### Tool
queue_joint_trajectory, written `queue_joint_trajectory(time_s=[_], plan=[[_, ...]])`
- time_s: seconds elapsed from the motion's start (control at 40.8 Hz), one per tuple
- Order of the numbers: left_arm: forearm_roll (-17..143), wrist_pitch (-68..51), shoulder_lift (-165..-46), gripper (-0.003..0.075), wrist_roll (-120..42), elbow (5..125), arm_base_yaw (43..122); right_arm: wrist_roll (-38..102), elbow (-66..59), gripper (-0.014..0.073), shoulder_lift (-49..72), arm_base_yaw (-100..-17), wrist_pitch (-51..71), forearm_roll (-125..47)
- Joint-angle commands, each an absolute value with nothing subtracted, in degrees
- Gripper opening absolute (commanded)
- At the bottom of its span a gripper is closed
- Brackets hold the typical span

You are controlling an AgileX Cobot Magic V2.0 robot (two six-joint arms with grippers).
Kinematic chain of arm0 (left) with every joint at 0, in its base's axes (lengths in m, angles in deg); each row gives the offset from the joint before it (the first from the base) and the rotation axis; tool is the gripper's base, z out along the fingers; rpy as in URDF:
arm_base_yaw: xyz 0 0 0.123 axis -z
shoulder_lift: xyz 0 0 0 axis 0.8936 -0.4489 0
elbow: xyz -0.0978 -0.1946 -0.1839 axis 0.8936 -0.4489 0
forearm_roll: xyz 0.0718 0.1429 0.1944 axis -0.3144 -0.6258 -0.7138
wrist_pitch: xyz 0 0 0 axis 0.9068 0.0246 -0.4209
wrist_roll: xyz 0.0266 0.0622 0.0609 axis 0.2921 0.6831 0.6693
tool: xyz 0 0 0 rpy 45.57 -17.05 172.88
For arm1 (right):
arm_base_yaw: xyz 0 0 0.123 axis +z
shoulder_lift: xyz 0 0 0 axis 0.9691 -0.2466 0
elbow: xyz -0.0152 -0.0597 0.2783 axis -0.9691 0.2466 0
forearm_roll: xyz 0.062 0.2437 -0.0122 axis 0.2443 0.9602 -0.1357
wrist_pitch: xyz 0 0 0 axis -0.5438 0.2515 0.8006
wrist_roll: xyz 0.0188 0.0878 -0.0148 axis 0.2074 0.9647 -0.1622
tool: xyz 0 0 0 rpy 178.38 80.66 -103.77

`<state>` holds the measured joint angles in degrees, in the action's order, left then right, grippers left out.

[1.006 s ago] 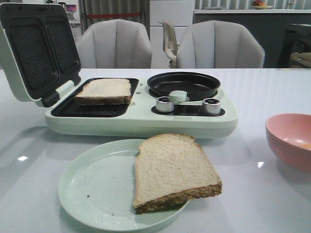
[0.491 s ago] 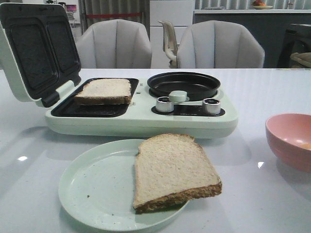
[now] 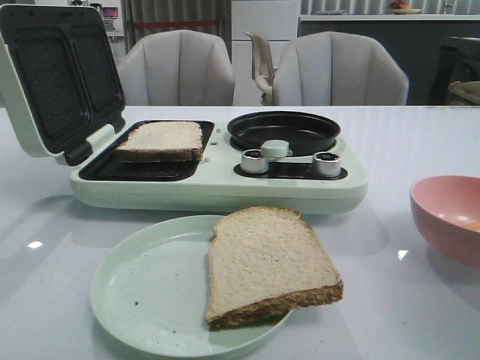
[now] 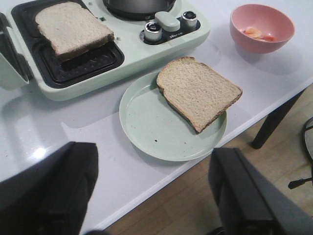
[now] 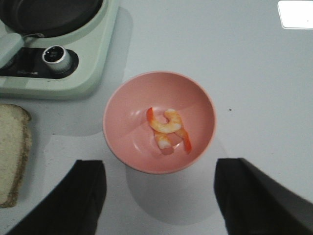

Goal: Make breakfast with bread and shrimp
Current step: 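Move the right gripper toward the remaining bread slice on the plate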

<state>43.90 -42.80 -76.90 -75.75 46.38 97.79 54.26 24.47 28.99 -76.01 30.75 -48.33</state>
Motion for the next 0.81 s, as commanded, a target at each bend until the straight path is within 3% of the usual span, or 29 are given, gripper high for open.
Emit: queue_joint_trajectory(time_s=[0.0, 0.319, 0.785], plan=[[44.70, -37.02, -77.06, 0.0529, -75.75, 47.83, 97.85, 53.96, 22.81, 0.0570, 28.64, -76.22, 27.17, -44.58], [44.60, -35.10, -77.06, 0.0529, -75.75, 47.83, 97.85, 45.21, 17.20, 0.0570, 19.08, -71.30, 37.51, -30.96], [44.60, -35.10, -77.06, 0.0529, -75.75, 47.83, 97.85, 39.19, 12.48, 0.0570, -1.97, -58.33, 40.89, -13.69]])
